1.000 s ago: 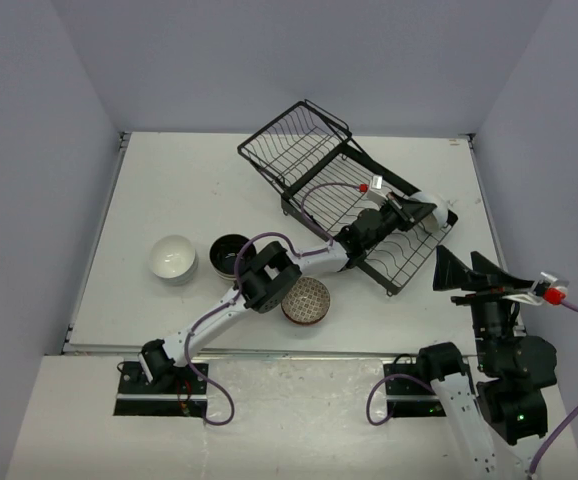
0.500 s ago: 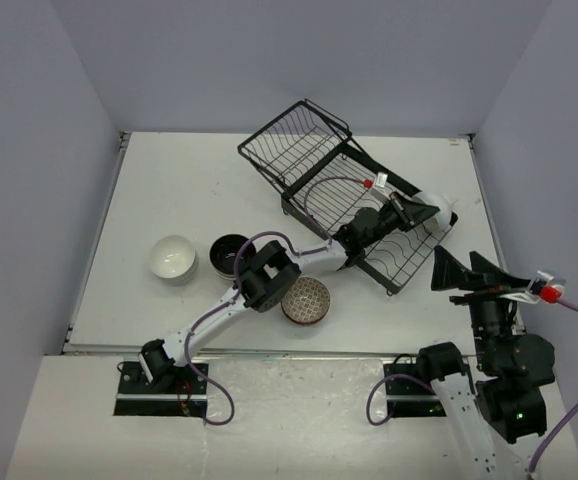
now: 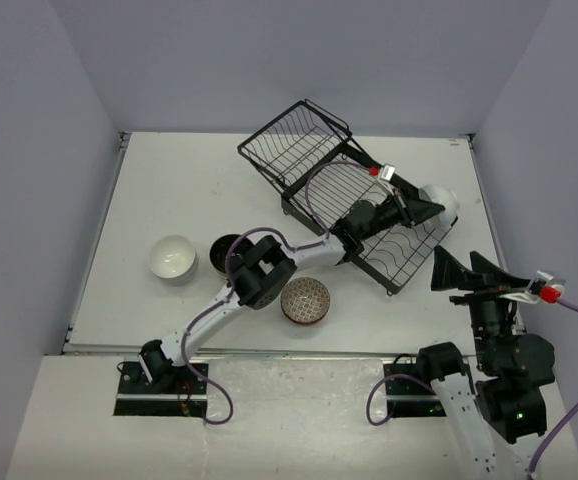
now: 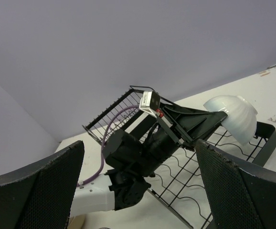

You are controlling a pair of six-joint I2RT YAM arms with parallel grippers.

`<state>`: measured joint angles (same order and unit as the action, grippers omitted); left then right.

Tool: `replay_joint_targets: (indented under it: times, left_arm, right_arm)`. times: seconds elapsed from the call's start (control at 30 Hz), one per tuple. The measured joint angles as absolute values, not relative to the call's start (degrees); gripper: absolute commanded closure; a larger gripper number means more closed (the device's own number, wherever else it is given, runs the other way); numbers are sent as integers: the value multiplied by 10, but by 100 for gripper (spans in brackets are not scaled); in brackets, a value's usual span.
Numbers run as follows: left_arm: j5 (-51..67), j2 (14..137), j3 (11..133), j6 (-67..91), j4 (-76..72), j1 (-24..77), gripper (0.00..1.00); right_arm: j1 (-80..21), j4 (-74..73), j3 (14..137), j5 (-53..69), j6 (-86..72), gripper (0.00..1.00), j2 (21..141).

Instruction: Unload the bowls from the dish rack

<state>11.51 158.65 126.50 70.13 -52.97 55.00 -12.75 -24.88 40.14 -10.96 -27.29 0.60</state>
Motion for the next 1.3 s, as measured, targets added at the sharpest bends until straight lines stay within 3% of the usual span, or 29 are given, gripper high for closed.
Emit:
replay_joint_targets:
  times: [0.23, 0.63, 0.97, 1.3]
  left_arm:
    - [131, 1480, 1207, 587, -415, 547, 100]
    - [83, 1138, 990, 377, -268, 547, 100]
    - [-90, 881, 747, 303, -139, 548, 100]
    - [-270, 672, 632, 310, 77, 548, 100]
  right_arm:
    - [-128, -249, 401, -110, -272, 1, 6]
    - [-129, -250, 402, -140, -260, 1, 6]
    - [-129, -254, 412, -141, -269, 1, 6]
    - [-129, -256, 411, -140, -283, 1, 6]
